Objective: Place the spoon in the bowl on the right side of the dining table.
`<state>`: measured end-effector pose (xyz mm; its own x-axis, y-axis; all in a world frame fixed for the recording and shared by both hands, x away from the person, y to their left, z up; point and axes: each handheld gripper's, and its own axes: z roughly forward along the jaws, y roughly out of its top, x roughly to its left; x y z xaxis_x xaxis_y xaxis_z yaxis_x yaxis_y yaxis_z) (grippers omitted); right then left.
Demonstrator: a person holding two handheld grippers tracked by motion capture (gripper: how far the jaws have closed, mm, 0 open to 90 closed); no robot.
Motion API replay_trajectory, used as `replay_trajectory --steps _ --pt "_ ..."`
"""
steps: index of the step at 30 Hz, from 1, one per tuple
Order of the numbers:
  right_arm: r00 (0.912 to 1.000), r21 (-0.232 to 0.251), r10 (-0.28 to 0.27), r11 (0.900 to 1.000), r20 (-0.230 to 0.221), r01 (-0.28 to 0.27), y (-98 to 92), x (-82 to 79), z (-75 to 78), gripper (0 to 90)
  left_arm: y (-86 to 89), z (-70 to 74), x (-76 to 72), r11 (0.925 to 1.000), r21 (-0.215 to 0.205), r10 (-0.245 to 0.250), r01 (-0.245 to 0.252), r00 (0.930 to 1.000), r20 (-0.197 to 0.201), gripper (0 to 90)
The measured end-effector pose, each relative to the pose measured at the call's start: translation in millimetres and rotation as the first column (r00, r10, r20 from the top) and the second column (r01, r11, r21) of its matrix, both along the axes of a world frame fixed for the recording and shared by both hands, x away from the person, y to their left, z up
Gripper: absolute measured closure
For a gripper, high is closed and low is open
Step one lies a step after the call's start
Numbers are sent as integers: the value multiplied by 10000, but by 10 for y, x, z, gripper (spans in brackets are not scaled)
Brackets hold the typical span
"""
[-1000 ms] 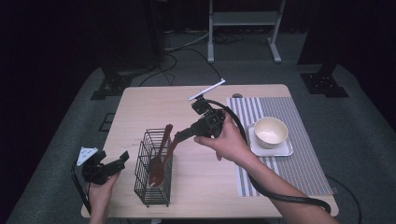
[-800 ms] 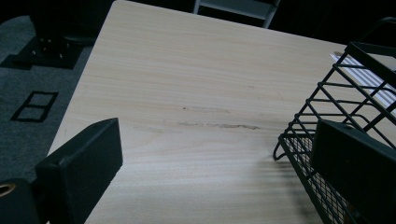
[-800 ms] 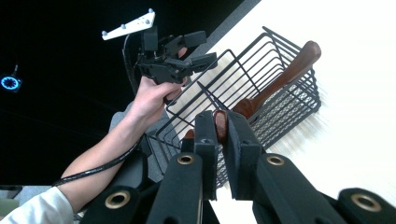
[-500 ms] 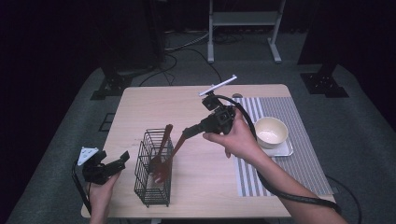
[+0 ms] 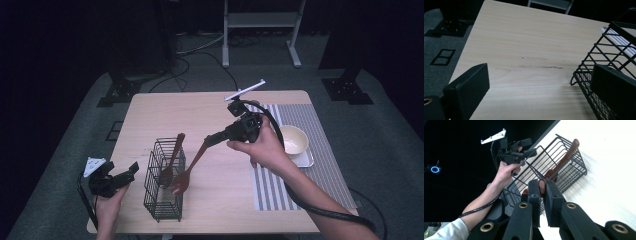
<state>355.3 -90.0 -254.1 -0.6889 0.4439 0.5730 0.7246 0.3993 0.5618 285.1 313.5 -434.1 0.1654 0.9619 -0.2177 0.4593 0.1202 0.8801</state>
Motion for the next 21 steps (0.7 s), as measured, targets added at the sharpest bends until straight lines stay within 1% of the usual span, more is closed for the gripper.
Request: replay_trajectory --steps 5,10,11,15,21 --pt "9999 65 -106 9999 -87 106 -83 12 -21 834 1 -1 1 10000 7 8 -8 10000 -5 16" --pt "9997 12 -153 9999 -187 153 -143 24 -50 834 3 -1 1 10000 14 5 -5 10000 -2 16" --pt "9994 -60 -208 9998 -276 207 -181 30 -78 834 4 0 1 10000 13 9 -9 10000 6 16" --pt "9988 -146 -320 9994 -362 315 -263 48 -131 834 4 -1 2 10000 30 5 -5 10000 -2 16" --pt "9974 -182 -481 9987 -541 472 -377 81 -234 834 1 0 2 10000 31 19 -19 10000 34 17"
